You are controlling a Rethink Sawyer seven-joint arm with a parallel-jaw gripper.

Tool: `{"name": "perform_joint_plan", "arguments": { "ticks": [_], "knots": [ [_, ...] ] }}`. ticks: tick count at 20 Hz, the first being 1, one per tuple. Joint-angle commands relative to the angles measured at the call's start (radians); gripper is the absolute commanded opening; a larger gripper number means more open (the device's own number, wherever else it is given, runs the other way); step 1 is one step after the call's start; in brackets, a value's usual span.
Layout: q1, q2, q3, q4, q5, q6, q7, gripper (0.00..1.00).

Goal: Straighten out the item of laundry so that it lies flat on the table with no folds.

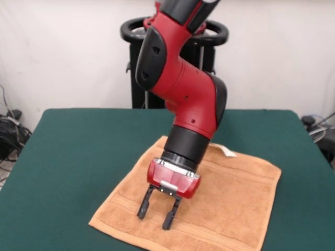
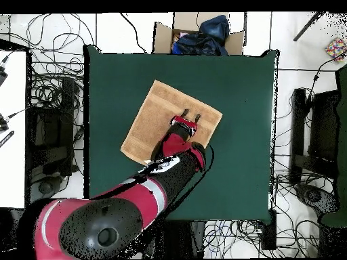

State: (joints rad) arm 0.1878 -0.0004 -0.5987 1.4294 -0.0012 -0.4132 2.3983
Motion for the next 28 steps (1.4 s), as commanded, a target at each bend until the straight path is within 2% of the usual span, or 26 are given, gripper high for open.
{"name": "perform_joint_plan", "arguments": {
  "ticks": [1, 3, 7, 12, 15, 16, 18, 25, 28],
  "knots": [
    [-0.092, -0.124, 0.173, -0.02, -0.169, 0.381, -0.101, 1.0],
    [-0.102, -0.154, 0.191, -0.01, -0.19, 0.403, -0.093, 1.0],
    [-0.126, -0.272, 0.239, 0.026, -0.245, 0.488, -0.089, 1.0],
    [-0.155, -0.357, 0.289, 0.05, -0.289, 0.566, -0.084, 1.0],
    [-0.239, -0.411, 0.41, 0.082, -0.313, 0.673, -0.157, 1.0],
    [-0.283, -0.421, 0.471, 0.102, -0.315, 0.716, -0.189, 1.0],
    [-0.322, -0.43, 0.525, 0.131, -0.328, 0.734, -0.203, 1.0],
    [-0.414, -0.446, 0.641, 0.206, -0.383, 0.806, -0.242, 1.0],
    [-0.428, -0.461, 0.663, 0.22, -0.413, 0.826, -0.247, 1.0]
  ]
}}
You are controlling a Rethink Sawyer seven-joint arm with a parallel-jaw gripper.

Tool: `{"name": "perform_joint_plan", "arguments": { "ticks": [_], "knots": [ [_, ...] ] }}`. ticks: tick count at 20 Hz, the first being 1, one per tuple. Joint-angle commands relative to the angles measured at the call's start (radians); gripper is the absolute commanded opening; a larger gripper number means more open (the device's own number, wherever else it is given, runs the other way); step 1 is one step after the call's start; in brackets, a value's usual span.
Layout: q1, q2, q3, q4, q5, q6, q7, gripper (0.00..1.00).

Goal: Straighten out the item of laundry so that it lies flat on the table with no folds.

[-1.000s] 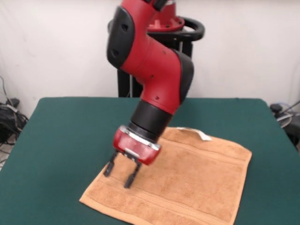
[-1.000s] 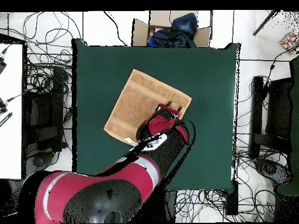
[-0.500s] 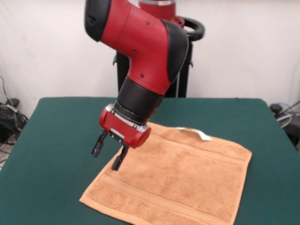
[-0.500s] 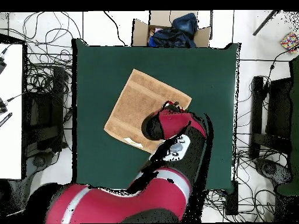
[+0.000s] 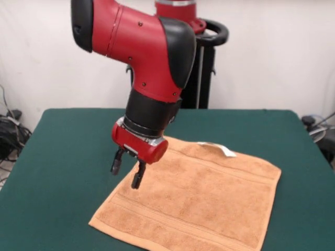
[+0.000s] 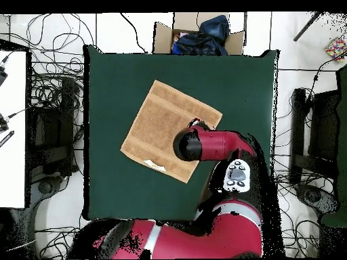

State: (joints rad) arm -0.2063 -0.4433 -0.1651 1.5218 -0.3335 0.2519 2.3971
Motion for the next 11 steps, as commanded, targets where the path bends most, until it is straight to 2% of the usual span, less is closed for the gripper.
{"name": "perform_joint_plan", "arguments": {
  "ticks": [1, 11],
  "knots": [
    [-0.034, -0.022, 0.232, 0.131, -0.09, 0.165, -0.248, 1.0],
    [-0.05, -0.055, 0.274, 0.166, -0.19, 0.17, -0.204, 1.0]
  ]
}}
